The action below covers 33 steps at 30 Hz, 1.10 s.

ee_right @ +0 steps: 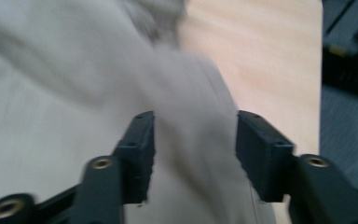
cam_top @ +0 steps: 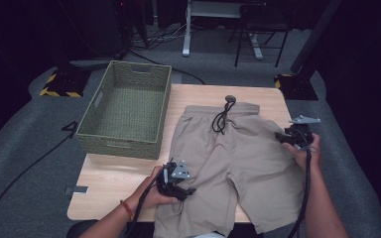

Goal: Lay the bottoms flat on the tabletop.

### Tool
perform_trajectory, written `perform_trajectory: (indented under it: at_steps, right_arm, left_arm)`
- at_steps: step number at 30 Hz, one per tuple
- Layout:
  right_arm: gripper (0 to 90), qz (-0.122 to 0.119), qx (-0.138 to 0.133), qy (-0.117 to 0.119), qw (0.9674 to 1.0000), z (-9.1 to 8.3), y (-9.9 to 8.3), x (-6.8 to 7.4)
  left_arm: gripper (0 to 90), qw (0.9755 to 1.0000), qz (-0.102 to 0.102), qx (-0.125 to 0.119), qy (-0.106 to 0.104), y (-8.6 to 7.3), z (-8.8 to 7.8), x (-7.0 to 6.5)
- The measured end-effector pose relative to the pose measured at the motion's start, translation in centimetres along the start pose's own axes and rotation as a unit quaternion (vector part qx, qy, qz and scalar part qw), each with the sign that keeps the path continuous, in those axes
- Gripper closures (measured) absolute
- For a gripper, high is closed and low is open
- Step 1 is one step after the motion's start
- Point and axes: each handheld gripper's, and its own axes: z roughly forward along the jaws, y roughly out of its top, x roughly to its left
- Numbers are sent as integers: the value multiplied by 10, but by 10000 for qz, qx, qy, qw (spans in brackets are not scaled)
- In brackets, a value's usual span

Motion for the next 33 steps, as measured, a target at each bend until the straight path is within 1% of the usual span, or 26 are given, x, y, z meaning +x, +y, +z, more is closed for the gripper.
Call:
perform_trajectory:
  at_steps: [1,2,3,4,6,7,8,9,10,11,12,14,15,16,18,19,20,22,23,25,27,28,30,31,32,33]
  right_arm:
    - [478,-124,-13,7,9999,5,8,3]
    - [473,-226,-43,181,9996,14,19,7]
    - [471,-192,-74,333,9992,19,26,9]
    - [489,-66,-198,515,9985,26,36,10]
    - [485,45,-229,645,9976,34,46,12]
    - [521,26,-166,719,9973,40,50,16]
    - [578,-130,-42,890,9959,45,51,21]
    - [603,-366,97,1006,9942,48,51,28]
    - [663,-562,212,1020,9930,51,50,36]
    - [697,-720,300,1032,9916,54,47,42]
    - [716,-839,355,1133,9894,56,43,47]
    - [732,-863,438,1375,9858,58,37,52]
    - [738,-877,483,1412,9849,59,35,53]
    - [737,-958,558,1402,9839,59,32,54]
    - [711,-970,513,1438,9835,58,27,56]
    - [665,-962,510,1531,9822,57,26,56]
    - [599,-1024,545,1693,9787,54,24,57]
    - [522,-1096,609,1750,9766,49,25,55]
    - [518,-1054,500,1751,9776,44,25,51]
    - [509,-839,133,1710,9816,31,28,38]
    - [507,-400,-309,1627,9854,17,35,19]
    - [509,-206,-458,1400,9889,14,39,12]
    - [519,53,-495,931,9944,15,47,3]
    - [515,64,-437,852,9954,18,49,1]
    - [498,-24,-334,784,9964,24,52,1]
    - [482,-118,-117,717,9973,35,55,2]
  left_arm:
    - [327,10000,10,-8,-9,1,1,1]
    - [327,10000,5,-14,-6,1,1,1]
    - [327,10000,19,-29,-11,0,1,1]
    - [326,10000,-4,-73,2,-1,1,1]
    - [326,10000,-6,-77,10,-2,0,0]
    - [326,10000,-12,-71,19,-2,0,0]
    - [326,10000,-12,-75,21,-2,0,0]
    - [327,10000,-14,-73,21,-3,0,0]
    - [326,10000,-15,-82,20,-3,0,0]
    - [326,10000,-15,-82,20,-3,-1,0]
    - [326,10000,-16,-79,23,-3,0,0]
    - [326,10000,-20,-59,26,-2,0,0]
    - [326,10000,-24,-57,30,-2,0,-1]
    - [326,10000,-33,-54,40,-2,0,-1]
    - [326,9999,-106,-62,64,-2,0,-3]
    - [326,10000,-47,-21,56,-3,-2,-3]
    - [325,10000,-76,2,48,-3,-3,-4]
    - [326,10000,-27,28,21,-5,-5,-5]
    - [326,10000,-25,42,10,-6,-6,-5]
    - [327,10000,-11,70,-10,-7,-8,-5]
    - [328,9999,-26,121,-19,-8,-9,-5]
    - [328,9999,-5,120,-24,-8,-9,-5]
    - [327,9999,35,116,-42,-7,-9,-4]
    - [328,9999,40,120,-48,-7,-9,-4]
    - [328,9999,40,132,-51,-7,-9,-4]
    - [327,9999,30,154,-46,-8,-10,-4]
